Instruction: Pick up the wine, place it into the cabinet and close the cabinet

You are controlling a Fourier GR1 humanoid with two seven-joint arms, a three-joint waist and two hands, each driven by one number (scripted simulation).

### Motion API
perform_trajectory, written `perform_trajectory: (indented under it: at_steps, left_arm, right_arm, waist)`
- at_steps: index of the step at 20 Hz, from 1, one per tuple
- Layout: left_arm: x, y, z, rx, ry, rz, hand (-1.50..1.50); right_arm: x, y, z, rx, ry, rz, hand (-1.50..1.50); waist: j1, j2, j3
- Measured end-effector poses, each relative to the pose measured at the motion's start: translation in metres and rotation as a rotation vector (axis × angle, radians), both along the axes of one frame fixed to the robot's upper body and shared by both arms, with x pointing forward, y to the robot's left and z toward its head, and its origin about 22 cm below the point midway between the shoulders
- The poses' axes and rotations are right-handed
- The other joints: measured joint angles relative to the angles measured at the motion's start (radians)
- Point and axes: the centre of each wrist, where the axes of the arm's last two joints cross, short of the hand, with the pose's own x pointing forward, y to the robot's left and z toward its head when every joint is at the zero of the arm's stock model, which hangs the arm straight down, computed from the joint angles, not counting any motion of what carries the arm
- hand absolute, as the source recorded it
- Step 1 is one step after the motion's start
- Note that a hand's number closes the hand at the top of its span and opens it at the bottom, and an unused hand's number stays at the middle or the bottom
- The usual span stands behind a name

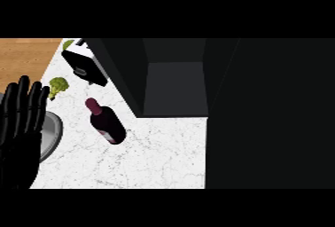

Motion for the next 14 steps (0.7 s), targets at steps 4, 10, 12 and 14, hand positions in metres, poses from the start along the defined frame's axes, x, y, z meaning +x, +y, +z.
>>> perform_trajectory:
  at_steps: [4,10,12,14]
  left_arm:
    - [0.019,-0.003,0.012,0.034,-0.011,0.008,-1.50]
    - [0.045,-0.019,0.014,-0.062,0.124,-0.046,-1.50]
    - [0.046,-0.021,0.022,-0.091,0.160,-0.060,-1.50]
    - [0.047,-0.028,0.033,-0.108,0.183,-0.071,-1.50]
  right_arm:
    - [-0.012,-0.002,0.003,0.025,-0.011,-0.014,-1.50]
    - [-0.036,0.013,0.007,0.099,0.080,0.123,-1.50]
    - [-0.047,0.014,0.014,0.114,0.104,0.156,-1.50]
    - [-0.057,0.021,0.022,0.128,0.122,0.176,-1.50]
  waist:
    - [-0.007,0.015,-0.021]
    - [-0.014,0.021,-0.030]
    - [-0.012,0.020,-0.031]
    - [-0.010,0.020,-0.032]
